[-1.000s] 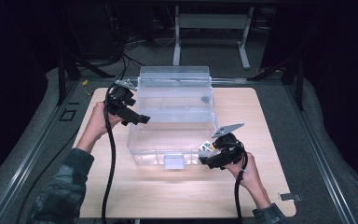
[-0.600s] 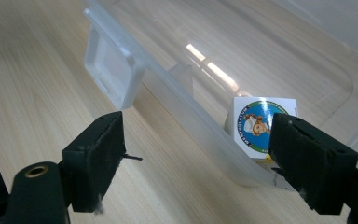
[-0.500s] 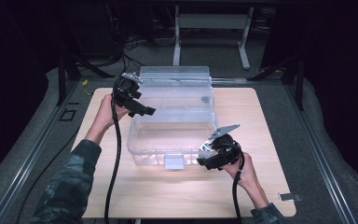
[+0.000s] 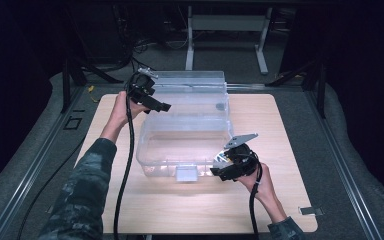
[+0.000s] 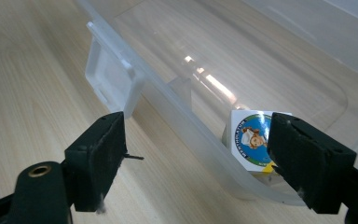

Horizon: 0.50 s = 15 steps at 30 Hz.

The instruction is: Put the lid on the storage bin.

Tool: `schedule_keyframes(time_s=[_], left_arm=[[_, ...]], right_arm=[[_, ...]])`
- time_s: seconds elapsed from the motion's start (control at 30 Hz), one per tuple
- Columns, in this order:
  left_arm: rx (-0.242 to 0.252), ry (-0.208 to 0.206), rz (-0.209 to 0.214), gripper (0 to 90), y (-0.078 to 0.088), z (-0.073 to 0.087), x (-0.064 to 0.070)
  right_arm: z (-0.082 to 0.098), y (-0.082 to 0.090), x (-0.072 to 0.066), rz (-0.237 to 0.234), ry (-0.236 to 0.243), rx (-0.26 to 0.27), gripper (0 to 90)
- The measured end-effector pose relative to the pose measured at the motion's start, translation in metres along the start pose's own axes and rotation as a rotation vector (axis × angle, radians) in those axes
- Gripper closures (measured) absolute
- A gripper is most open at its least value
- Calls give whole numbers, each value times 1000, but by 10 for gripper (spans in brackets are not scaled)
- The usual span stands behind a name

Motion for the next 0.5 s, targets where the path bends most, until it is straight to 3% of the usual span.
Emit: schedule_keyframes(time_s=[0.1,0.17,0.27,0.3,0.5], left_arm=[[20,25,-18,11,-3,-4,-6],[4,26,-45,26,-11,-4,-9],[-9,29,-45,63,-17,-3,-11],[-26,9,-73,94,-22,-4,-12],[-49,-9,-103,218,-31,-4,-14]], right_arm=[[1,-2,1,5,-3,15,199],[0,-3,-1,3,2,13,197],[0,-3,-2,-1,5,19,198],[-1,-3,-2,3,6,16,205],[3,-11,-3,12,11,-19,240]])
Point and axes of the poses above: each handheld gripper's, and its own axes: y roughly backward along the jaws, z roughly out of its underside, x roughly to its right, the point moved 4 cm from there along -y, roughly forward along the jaws, and after that the axes turned 13 degrees about y, right-handed, at the moved point
